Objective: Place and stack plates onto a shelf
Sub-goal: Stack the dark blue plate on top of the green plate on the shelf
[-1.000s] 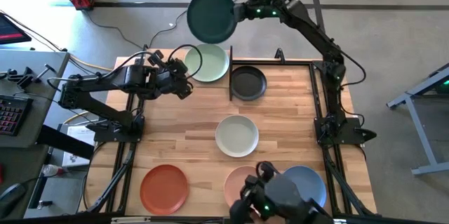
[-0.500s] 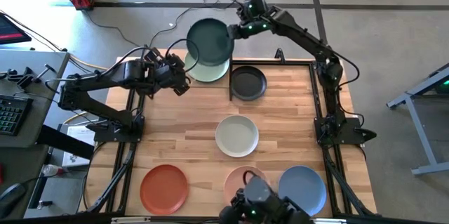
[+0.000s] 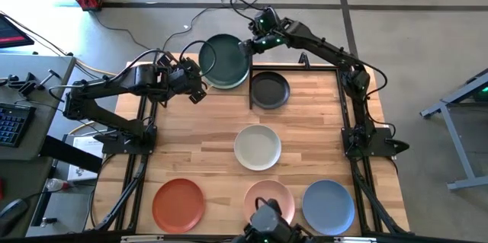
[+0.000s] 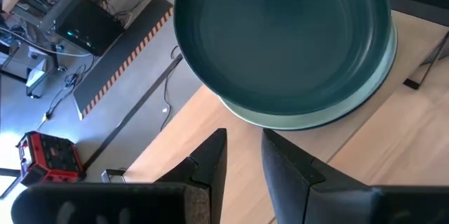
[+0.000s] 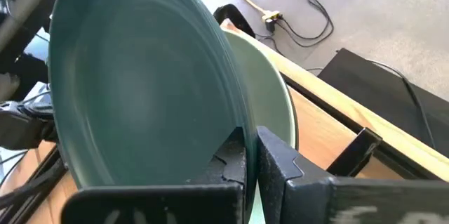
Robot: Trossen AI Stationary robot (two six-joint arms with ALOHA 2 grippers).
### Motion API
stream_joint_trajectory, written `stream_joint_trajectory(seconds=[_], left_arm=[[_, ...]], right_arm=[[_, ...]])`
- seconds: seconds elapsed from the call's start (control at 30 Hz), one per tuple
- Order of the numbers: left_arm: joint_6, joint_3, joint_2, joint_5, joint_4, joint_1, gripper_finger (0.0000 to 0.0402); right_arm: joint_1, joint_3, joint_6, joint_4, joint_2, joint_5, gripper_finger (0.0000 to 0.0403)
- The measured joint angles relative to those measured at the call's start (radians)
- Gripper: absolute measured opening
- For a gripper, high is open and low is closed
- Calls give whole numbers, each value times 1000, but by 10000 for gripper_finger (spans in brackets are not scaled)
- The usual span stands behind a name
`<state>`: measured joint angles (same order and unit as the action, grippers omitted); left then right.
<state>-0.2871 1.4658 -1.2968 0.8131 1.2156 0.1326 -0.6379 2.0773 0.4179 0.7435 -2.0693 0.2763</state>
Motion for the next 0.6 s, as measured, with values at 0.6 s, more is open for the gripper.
stream_joint_trajectory(seconds=[0.6], left_arm=[[-25, 0, 0, 0, -1, 0, 78]], right_arm=[[4, 1, -107, 30, 1, 15, 20]])
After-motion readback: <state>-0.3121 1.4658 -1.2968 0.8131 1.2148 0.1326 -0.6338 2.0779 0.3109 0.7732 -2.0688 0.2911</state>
